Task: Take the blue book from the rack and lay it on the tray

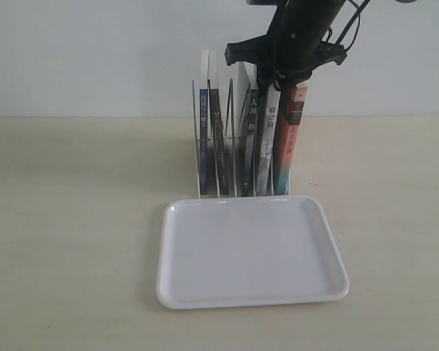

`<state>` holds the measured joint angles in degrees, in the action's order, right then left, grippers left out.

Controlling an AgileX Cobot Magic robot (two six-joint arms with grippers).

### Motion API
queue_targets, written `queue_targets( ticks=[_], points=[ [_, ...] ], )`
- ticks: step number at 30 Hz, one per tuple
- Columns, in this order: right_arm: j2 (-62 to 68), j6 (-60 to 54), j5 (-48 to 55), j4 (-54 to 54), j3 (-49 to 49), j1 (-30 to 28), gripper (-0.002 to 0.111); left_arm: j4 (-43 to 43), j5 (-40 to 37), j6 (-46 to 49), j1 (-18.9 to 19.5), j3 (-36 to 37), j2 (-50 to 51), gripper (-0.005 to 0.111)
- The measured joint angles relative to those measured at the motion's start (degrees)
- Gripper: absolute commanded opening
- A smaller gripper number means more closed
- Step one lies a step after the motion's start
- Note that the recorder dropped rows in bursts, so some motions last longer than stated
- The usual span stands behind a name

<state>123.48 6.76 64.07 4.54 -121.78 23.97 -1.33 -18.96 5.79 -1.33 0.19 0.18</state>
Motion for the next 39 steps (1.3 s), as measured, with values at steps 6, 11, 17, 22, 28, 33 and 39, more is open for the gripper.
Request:
queue_targets(
  ticks=[6,11,17,22,28,33,39],
  points=[
    [0.00,0.87,0.46,0.10,0.00,0.00,0.031,0.00,0.00,0.00,0.00,0.00,0.00,0.005],
    [0.00,1.24,0.57,0.10,0.00,0.00,0.031,0.00,0.00,0.00,0.00,0.00,0.00,0.005],
    [0.00,1.47,0.68,0.22,0.00,0.00,0.031,0.00,0.00,0.00,0.00,0.00,0.00,0.005],
    [0.00,1.97,0.68,0.22,0.00,0.00,0.031,0.00,0.00,0.00,0.00,0.00,0.00,0.005],
    [0.00,2.50,0.59,0.30,0.00,0.00,0.031,0.00,0.00,0.00,0.00,0.00,0.00,0.005],
    [1.06,2.50,0.35,0.50,0.00,0.00,0.031,0.00,0.00,0.00,0.00,0.00,0.00,0.005],
    [1.76,2.75,0.13,1.32,-0.20,0.00,0.031,0.00,0.00,0.00,0.00,0.00,0.00,0.005]
  ],
)
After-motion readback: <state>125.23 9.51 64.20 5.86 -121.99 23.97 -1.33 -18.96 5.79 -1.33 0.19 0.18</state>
